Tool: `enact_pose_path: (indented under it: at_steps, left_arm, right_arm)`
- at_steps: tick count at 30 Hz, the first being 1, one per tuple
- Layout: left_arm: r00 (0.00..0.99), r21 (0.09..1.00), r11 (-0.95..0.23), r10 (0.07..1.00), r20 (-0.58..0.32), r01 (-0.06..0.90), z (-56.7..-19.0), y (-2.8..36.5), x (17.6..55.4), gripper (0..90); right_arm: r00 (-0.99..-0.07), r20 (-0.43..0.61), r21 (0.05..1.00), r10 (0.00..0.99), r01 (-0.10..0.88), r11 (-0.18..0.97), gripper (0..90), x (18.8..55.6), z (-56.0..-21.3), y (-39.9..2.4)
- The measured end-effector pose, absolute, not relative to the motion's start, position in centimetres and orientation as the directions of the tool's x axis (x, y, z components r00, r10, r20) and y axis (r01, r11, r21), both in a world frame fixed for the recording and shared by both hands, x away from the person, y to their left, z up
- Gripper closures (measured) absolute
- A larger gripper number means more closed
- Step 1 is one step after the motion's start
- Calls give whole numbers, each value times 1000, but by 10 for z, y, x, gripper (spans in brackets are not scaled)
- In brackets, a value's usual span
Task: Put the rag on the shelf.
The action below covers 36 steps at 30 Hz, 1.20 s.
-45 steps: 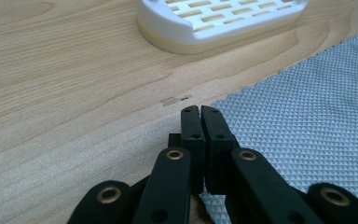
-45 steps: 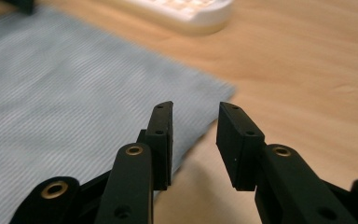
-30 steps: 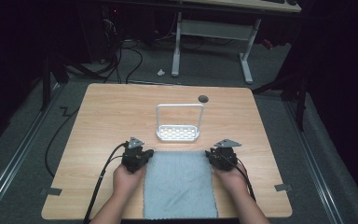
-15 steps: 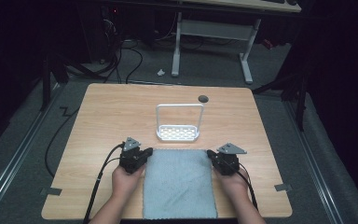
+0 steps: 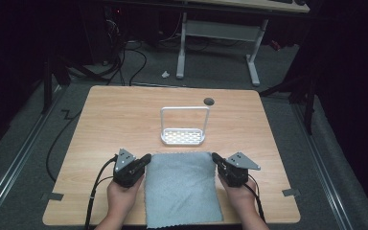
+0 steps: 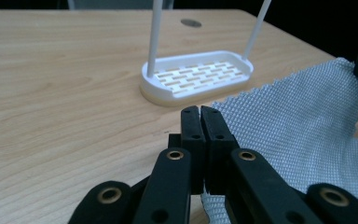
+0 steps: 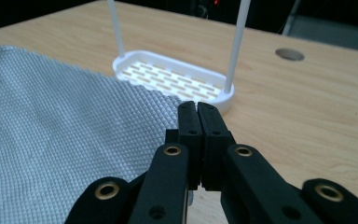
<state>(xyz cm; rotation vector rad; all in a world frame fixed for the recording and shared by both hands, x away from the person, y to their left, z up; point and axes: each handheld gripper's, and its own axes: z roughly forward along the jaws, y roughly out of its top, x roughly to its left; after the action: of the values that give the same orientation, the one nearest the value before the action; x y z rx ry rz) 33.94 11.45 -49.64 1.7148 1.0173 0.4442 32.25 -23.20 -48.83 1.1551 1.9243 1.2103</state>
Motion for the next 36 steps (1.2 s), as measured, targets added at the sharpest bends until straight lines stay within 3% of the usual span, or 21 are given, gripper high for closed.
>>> enact_pose_path:
  at_steps: [10, 24, 36]
  left_arm:
    - [550, 924, -67, 818, -165, 376, -484, 113, 338, 886]
    - [563, 967, -55, 821, -98, 248, -421, 100, 344, 888]
    - [552, 982, -33, 830, -76, 185, -389, 100, 359, 889]
  right_arm:
    - [-425, -103, 938, 899, 260, 230, 900, 314, -473, -217]
    - [-401, -80, 973, 912, 166, 159, 900, 318, -428, -236]
    - [-389, -106, 984, 915, 88, 152, 900, 331, -390, -233]
